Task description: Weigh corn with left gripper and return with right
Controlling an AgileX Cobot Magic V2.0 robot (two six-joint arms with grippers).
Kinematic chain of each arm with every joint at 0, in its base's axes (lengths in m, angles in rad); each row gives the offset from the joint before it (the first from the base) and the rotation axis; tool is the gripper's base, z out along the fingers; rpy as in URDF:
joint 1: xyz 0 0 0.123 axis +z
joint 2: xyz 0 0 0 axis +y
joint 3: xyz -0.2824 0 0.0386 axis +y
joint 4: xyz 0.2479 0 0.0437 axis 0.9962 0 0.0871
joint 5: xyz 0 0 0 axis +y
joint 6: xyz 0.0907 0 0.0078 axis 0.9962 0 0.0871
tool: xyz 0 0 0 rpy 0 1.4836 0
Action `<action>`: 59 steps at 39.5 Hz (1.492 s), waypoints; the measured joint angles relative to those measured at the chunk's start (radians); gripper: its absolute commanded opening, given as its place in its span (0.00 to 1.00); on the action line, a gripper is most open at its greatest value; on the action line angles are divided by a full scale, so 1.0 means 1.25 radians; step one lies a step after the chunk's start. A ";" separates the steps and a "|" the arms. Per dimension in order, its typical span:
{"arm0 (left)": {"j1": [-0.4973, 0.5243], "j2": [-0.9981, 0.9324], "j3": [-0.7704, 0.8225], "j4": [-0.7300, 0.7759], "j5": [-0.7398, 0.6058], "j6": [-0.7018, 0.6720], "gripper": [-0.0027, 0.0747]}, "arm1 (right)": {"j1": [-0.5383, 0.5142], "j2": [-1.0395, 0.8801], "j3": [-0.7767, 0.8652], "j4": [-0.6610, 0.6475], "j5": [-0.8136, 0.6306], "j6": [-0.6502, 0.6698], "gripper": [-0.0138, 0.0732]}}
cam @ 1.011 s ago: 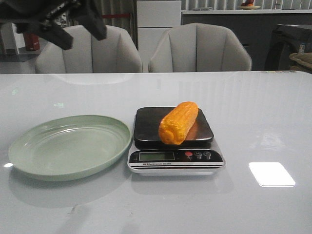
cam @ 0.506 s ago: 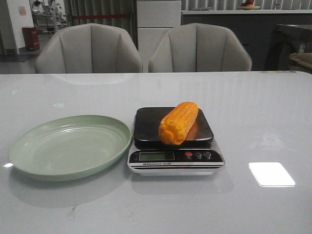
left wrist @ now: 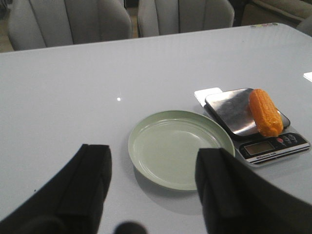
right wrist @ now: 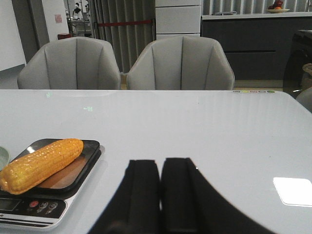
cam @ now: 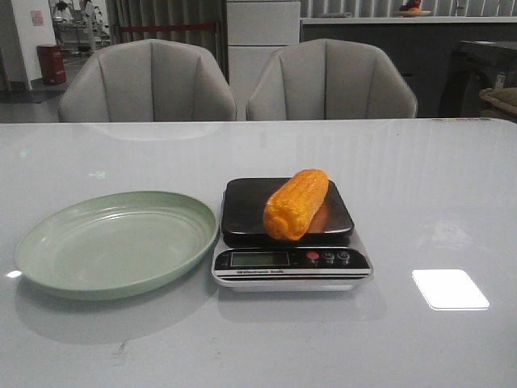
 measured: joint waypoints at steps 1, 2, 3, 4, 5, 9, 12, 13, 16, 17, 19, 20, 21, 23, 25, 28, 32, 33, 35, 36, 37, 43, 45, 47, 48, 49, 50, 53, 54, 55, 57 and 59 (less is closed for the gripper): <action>0.000 -0.023 0.010 0.008 0.000 0.000 0.51 | 0.000 0.000 0.000 0.000 0.000 0.000 0.34; 0.000 -0.039 0.017 0.013 0.000 0.000 0.47 | 0.000 0.000 0.000 0.000 0.000 0.000 0.34; 0.000 -0.058 0.027 0.019 0.000 0.000 0.44 | 0.000 0.000 0.000 0.000 0.000 0.000 0.34; 0.000 -0.072 0.034 0.024 0.001 0.000 0.40 | 0.000 0.000 0.000 0.000 0.000 0.000 0.34; 0.000 -0.092 0.045 0.026 0.001 0.000 0.36 | 0.000 0.000 0.000 0.000 0.000 0.000 0.34; 0.000 -0.131 0.078 0.032 0.001 0.000 0.17 | 0.000 0.000 0.000 0.000 0.000 0.000 0.34; 0.001 -0.132 0.095 0.033 0.001 0.000 0.19 | 0.000 0.000 0.000 0.000 0.000 0.000 0.34; 0.001 -0.132 0.100 0.033 0.001 0.000 0.19 | 0.000 0.000 0.000 0.000 0.000 0.000 0.34; 0.001 -0.132 0.108 0.033 -0.004 0.000 0.19 | 0.000 0.000 0.000 0.000 -0.003 0.000 0.34; 0.001 -0.132 0.110 0.033 -0.006 0.000 0.19 | 0.000 0.000 0.000 0.000 -0.009 0.000 0.34; 0.001 -0.132 0.110 0.033 -0.007 0.000 0.19 | 0.000 0.000 0.000 0.000 -0.031 0.000 0.34; 0.001 -0.132 0.110 0.033 -0.009 0.000 0.19 | 0.000 0.000 0.000 0.000 -0.051 0.000 0.34; 0.001 -0.132 0.110 0.033 -0.009 0.000 0.19 | 0.000 0.000 0.000 0.000 -0.075 0.000 0.34; 0.001 -0.132 0.110 0.033 -0.009 0.000 0.19 | 0.000 0.000 0.000 -0.001 -0.123 0.000 0.34; 0.001 -0.132 0.110 0.033 -0.009 0.001 0.19 | 0.000 0.000 0.000 -0.001 -0.176 0.000 0.34; 0.001 -0.132 0.110 0.033 -0.009 0.001 0.19 | 0.000 0.000 0.000 -0.001 -0.214 0.000 0.34; 0.001 -0.132 0.110 0.034 -0.009 0.001 0.19 | 0.000 0.000 -0.019 -0.002 -0.192 0.000 0.34; 0.001 -0.132 0.110 0.035 -0.009 0.001 0.19 | 0.000 0.000 -0.029 -0.004 -0.179 0.000 0.34; 0.001 -0.132 0.110 0.036 -0.009 0.001 0.19 | 0.000 0.006 -0.057 -0.004 -0.156 0.000 0.34; 0.001 -0.132 0.110 0.037 -0.009 0.001 0.19 | 0.000 0.012 -0.076 -0.004 -0.142 0.000 0.34; 0.001 -0.132 0.110 0.037 -0.009 0.001 0.19 | 0.000 0.023 -0.094 -0.004 -0.133 0.000 0.34; 0.001 -0.132 0.110 0.039 -0.009 0.001 0.19 | 0.000 0.115 -0.194 -0.004 -0.051 0.000 0.34; 0.001 -0.132 0.110 0.039 -0.009 0.001 0.19 | 0.000 0.154 -0.227 -0.004 -0.013 0.000 0.34; 0.001 -0.132 0.110 0.039 -0.009 0.001 0.19 | 0.000 0.190 -0.254 -0.004 0.024 0.000 0.34; 0.001 -0.132 0.110 0.039 -0.009 0.001 0.19 | 0.000 0.212 -0.266 -0.004 0.046 0.000 0.34; 0.001 -0.132 0.110 0.039 -0.009 0.001 0.19 | 0.000 0.227 -0.279 -0.004 0.062 0.000 0.34; 0.001 -0.132 0.110 0.039 -0.009 0.001 0.19 | 0.000 0.247 -0.289 -0.004 0.084 0.000 0.34; 0.001 -0.132 0.110 0.039 -0.011 0.001 0.19 | 0.000 0.292 -0.315 0.000 0.135 0.000 0.34; 0.001 -0.132 0.110 0.039 -0.011 0.001 0.19 | 0.000 0.306 -0.319 0.004 0.147 0.000 0.34; 0.001 -0.132 0.110 0.039 -0.012 0.001 0.19 | 0.000 0.318 -0.321 0.005 0.162 0.000 0.34; 0.001 -0.132 0.110 0.039 -0.014 0.001 0.19 | 0.000 0.331 -0.323 0.009 0.188 0.000 0.34; 0.001 -0.132 0.110 0.039 -0.015 0.001 0.19 | 0.000 0.337 -0.323 0.009 0.215 0.000 0.34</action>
